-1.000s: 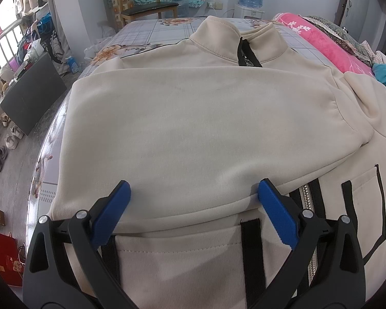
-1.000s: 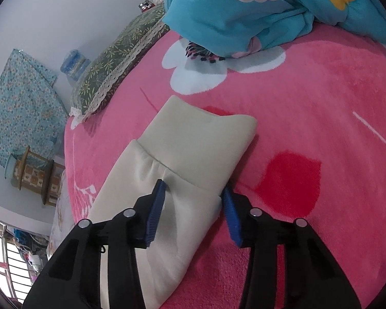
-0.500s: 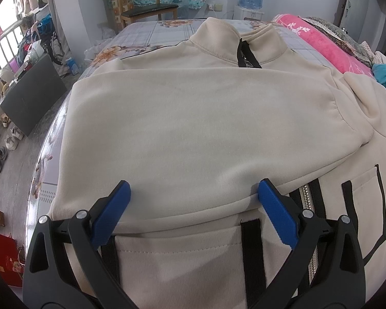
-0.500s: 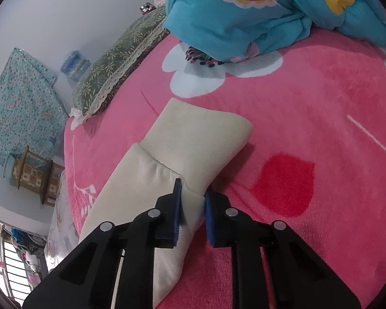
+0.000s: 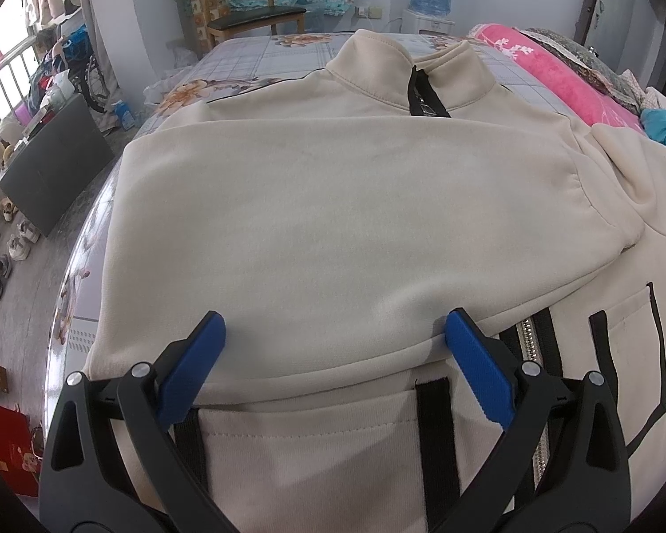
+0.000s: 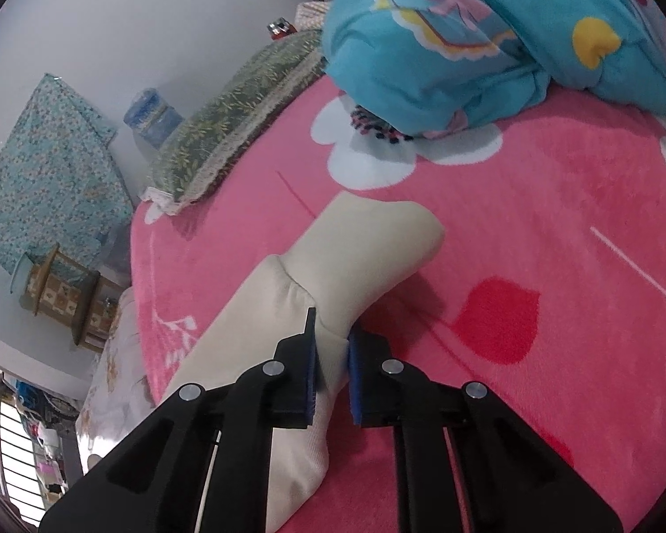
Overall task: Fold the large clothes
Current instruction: 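Lift the sleeve with the right tool, lay it across the jacket front, open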
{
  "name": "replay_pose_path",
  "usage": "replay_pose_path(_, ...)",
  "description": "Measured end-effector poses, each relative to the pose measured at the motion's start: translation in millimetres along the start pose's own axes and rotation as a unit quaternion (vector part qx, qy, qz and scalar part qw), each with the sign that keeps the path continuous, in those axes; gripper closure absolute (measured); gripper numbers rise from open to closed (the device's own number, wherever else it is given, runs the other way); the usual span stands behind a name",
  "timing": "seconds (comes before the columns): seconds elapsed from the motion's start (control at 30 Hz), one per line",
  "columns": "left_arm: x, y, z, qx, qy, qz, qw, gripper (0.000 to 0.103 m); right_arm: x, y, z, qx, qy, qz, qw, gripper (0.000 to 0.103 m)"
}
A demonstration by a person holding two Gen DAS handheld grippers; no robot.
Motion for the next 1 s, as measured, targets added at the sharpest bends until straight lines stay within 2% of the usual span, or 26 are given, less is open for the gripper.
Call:
replay_pose_path(0.23, -5.1, -3.4, -0.1, 0.009, -0.008, -0.002, 0.9999, 0.007, -8.0, 47.8, 36.5, -0.029, 0.033, -0.030, 0.999, 0.092)
replay_pose_path(0.37, -13.2, 11.3, 3.4, -0.007, -0.011, -0.033, 0.9994, 0.007, -9.1, 83.9, 70.8, -0.051, 0.071, -0.047, 0.995, 0.092)
replay_pose_path(0.47, -19.8, 24.9, 11.0, -0.008, 0.006, -0.052, 0.9986, 0.008, -5.2, 111.8, 102.2, -0.074, 0.097, -0.060, 0.991, 0.092)
replay_pose_path(0.6, -22.2, 32.2, 30.0, -0.037, 0.018, -0.062, 0.9972, 0.011, 6.9, 144.5, 148.1, -0.098, 0.135, -0.077, 0.983, 0.092)
replay_pose_path(0.67, -18.8, 30.3, 41.6, -0.045, 0.028, -0.053, 0.9972, 0.033, 17.7, 158.2, 173.8, -0.107, 0.160, -0.084, 0.978, 0.092)
replay_pose_path(0.7, -16.4, 29.0, 45.5, -0.046, 0.032, -0.047, 0.9973, 0.037, 22.8, 164.6, 185.8, -0.112, 0.171, -0.087, 0.975, 0.092)
replay_pose_path(0.77, -10.1, 27.4, 56.4, -0.036, 0.048, -0.034, 0.9976, 0.057, 41.7, 181.9, 219.5, -0.133, 0.200, -0.094, 0.966, 0.092)
replay_pose_path(0.87, -0.8, 32.7, 71.3, -0.009, 0.075, -0.022, 0.9969, 0.076, 80.7, 207.7, 271.7, -0.171, 0.245, -0.100, 0.949, 0.092)
replay_pose_path(1.0, 5.1, 53.2, 86.2, 0.021, 0.087, -0.035, 0.9953, 0.081, 160.4, 236.5, 344.8, -0.246, 0.306, -0.089, 0.915, 0.092)
Point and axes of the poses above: each gripper's, at about its wrist camera, not at the fingertips, and y roughly against the way its jaws point, z to its left, x to its underside, the point moved 7 cm from there along -y, roughly the way its jaws point, and after that the axes turned 10 degrees about -z, right-handed, at the moved point
